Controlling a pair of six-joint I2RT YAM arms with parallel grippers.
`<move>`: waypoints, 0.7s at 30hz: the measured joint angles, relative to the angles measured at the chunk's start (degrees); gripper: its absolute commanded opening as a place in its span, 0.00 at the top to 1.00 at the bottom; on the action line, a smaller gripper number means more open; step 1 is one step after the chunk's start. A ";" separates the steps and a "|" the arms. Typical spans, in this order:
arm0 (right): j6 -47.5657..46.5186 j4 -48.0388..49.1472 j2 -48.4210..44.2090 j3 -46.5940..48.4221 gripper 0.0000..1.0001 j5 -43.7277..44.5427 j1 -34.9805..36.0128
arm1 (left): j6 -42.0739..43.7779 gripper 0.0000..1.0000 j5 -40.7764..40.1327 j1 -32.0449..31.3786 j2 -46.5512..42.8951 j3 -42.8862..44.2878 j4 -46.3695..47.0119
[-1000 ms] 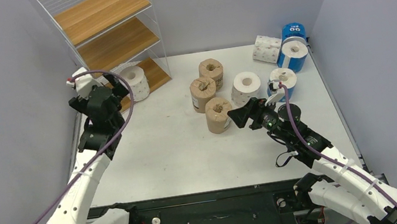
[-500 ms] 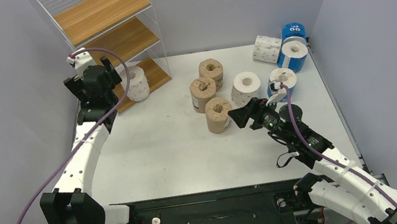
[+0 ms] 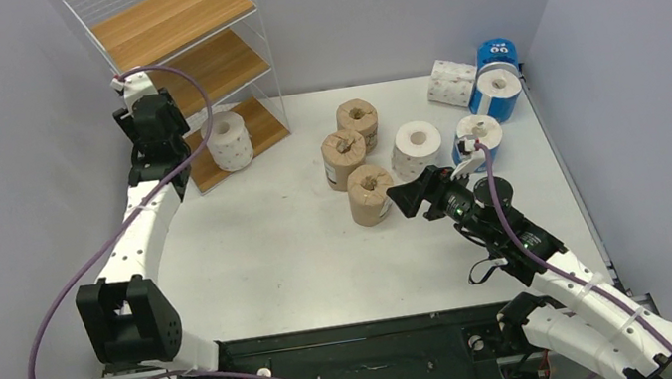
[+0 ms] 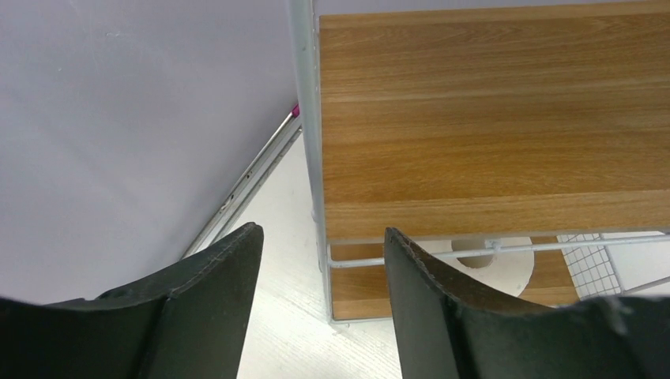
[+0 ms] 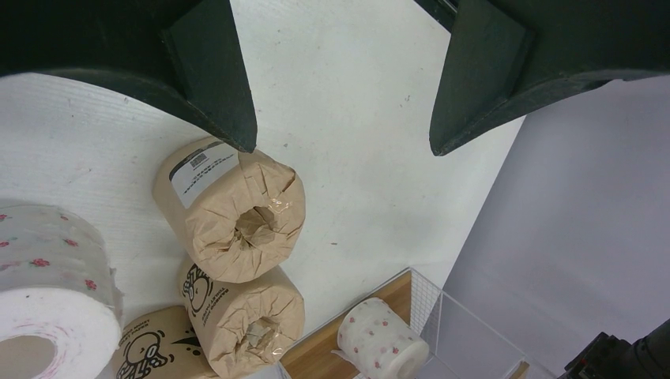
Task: Place and organize the paper towels onto the shelf
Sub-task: Move the shelf to the center of the board.
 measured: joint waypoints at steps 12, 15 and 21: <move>-0.15 -0.35 0.00 0.00 0.24 0.02 0.00 | 1.14 0.62 2.56 2.01 2.19 0.81 3.28; -0.15 -0.35 0.00 0.00 0.24 0.04 0.00 | 1.11 0.68 3.10 2.01 2.21 0.81 3.37; -0.15 -0.35 0.00 0.00 0.24 0.07 0.00 | 1.16 0.75 4.04 2.05 2.21 0.81 3.56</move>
